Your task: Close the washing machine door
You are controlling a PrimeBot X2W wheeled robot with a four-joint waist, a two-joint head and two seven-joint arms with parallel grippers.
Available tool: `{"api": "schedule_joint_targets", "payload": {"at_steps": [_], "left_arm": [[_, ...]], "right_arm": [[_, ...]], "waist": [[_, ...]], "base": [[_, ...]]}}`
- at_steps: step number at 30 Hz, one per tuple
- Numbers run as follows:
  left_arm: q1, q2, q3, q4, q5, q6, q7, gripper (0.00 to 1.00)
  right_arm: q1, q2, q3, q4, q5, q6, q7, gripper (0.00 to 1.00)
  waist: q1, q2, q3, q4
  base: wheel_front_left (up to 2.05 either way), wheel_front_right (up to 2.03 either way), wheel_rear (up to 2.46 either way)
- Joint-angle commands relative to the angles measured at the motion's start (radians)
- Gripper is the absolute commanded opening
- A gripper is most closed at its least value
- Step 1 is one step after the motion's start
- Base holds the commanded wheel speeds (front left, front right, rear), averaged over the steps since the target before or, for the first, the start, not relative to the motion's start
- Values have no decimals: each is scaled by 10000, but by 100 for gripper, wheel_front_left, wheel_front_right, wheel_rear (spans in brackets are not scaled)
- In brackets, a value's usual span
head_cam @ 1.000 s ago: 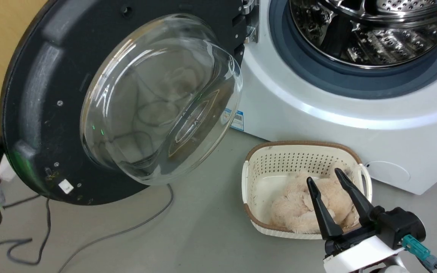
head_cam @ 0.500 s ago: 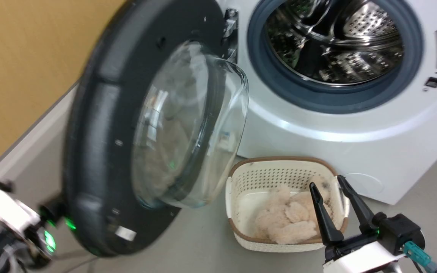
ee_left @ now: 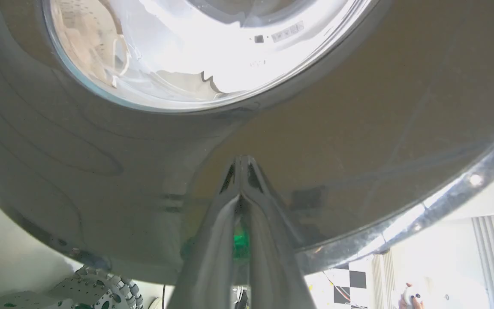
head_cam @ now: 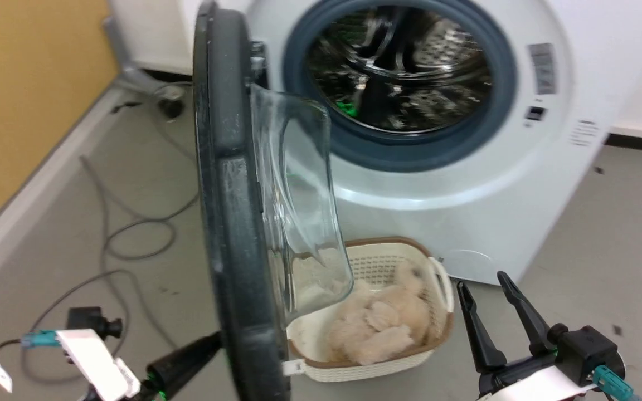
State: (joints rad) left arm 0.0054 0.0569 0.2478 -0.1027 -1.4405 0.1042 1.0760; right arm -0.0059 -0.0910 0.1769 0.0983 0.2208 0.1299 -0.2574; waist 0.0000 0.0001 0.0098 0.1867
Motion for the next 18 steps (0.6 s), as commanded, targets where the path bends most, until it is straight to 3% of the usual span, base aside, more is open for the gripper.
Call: {"api": "schedule_joint_targets", "payload": {"at_steps": [1, 12, 18], "left_arm": [[151, -50, -156, -86, -138, 40, -82, 0], [52, -64, -2059, 162, -1626, -412, -2329, 0], [-641, -65, -2950, 905, -1831, -848, -3560, 0]], "right_arm": [[59, -62, 3, 11, -14, 8, -44, 100], [-147, -128, -125, -148, -15, 8, -44, 100], [-282, -7, -164, -221, 4, 8, -44, 100]], "waist": [[0, -1, 31, -536], [0, -1, 785, -2752], [0, -1, 1240, -3876]], "base": [[0, 0, 0], [0, 0, 0], [0, 0, 0]]}}
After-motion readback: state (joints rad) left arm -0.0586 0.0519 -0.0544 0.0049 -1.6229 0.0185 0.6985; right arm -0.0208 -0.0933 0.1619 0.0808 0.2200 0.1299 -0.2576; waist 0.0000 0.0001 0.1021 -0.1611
